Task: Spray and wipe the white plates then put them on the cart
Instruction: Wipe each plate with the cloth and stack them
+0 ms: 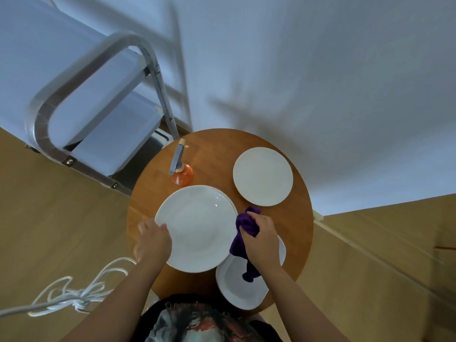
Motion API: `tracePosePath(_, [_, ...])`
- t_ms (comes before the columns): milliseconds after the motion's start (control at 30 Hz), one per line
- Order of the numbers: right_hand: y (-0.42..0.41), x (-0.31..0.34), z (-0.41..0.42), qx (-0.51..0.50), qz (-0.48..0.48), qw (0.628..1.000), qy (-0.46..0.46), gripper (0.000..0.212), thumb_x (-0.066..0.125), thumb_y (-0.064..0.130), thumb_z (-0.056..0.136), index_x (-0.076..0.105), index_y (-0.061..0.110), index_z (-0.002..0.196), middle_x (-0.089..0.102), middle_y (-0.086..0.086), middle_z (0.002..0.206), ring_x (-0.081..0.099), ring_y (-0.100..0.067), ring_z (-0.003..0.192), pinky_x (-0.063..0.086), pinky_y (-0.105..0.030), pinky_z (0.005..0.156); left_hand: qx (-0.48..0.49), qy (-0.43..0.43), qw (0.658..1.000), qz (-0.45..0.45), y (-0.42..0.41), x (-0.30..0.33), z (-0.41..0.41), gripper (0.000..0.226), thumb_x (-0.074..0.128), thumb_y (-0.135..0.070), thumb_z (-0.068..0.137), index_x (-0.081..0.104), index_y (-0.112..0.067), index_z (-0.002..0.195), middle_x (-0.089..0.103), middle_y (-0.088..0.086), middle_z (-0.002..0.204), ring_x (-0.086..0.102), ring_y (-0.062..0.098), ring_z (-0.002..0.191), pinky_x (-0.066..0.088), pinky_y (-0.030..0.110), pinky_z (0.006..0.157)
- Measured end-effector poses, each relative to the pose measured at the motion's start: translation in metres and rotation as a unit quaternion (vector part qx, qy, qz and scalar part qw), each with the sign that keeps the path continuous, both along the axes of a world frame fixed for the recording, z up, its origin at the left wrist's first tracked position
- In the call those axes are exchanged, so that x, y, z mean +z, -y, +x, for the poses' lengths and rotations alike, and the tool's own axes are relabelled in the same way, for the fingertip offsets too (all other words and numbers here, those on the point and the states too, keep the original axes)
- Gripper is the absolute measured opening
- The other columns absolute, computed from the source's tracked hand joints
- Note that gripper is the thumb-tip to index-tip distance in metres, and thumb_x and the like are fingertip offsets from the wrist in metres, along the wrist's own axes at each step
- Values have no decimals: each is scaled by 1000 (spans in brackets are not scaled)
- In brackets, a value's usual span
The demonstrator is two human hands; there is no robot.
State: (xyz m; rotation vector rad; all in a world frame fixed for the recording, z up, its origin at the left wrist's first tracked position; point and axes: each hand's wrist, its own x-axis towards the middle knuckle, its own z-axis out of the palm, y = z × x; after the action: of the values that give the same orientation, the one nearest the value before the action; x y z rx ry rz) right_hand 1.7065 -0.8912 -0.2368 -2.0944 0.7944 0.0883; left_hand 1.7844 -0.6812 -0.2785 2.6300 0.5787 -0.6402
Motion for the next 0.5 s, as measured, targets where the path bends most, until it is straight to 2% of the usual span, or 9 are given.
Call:
tracePosePath(133, [14,1,3,-14,17,1000,7,39,64,19,87,54,18,125,53,4,117,48,-5,96,37,0,67,-57,-50,992,99,17,0,8,54,47,-41,93,32,-9,135,36,8,131,45,27,115,47,37,80])
tracePosePath(233, [24,1,10,-32,35,999,12,39,64,19,87,53,19,125,53,5,115,50,-7,97,38,-2,68,-119,-41,983,131,36,6,17,75,52,-45,89,15,-13,146,19,10,150,27,30,137,32,45,108])
tracePosePath(300, [30,0,16,-46,50,998,11,39,64,19,87,53,19,125,54,4,114,51,-10,99,39,-5,70,-172,10,980,94,58,12,25,84,54,-47,88,5,-16,149,8,10,158,14,32,145,19,48,115])
tracePosePath(333, [33,-1,20,-52,57,997,11,39,64,19,88,53,19,125,54,3,114,52,-11,99,39,-6,72,-195,43,978,65,72,14,30,83,56,-46,88,8,-16,150,12,10,158,15,32,145,18,47,115])
tracePosePath(400, [39,-4,28,-63,68,996,11,39,64,20,88,53,20,125,54,3,115,53,-12,101,41,-8,73,-236,95,967,-9,104,16,44,69,57,-40,91,26,-15,147,29,9,153,27,28,141,25,42,113])
tracePosePath(500, [51,-11,39,-83,79,993,11,40,65,22,87,51,23,125,51,7,113,52,-13,102,41,-7,70,-270,84,954,-102,154,11,70,38,53,-28,96,52,-10,129,56,8,127,52,22,118,42,31,97])
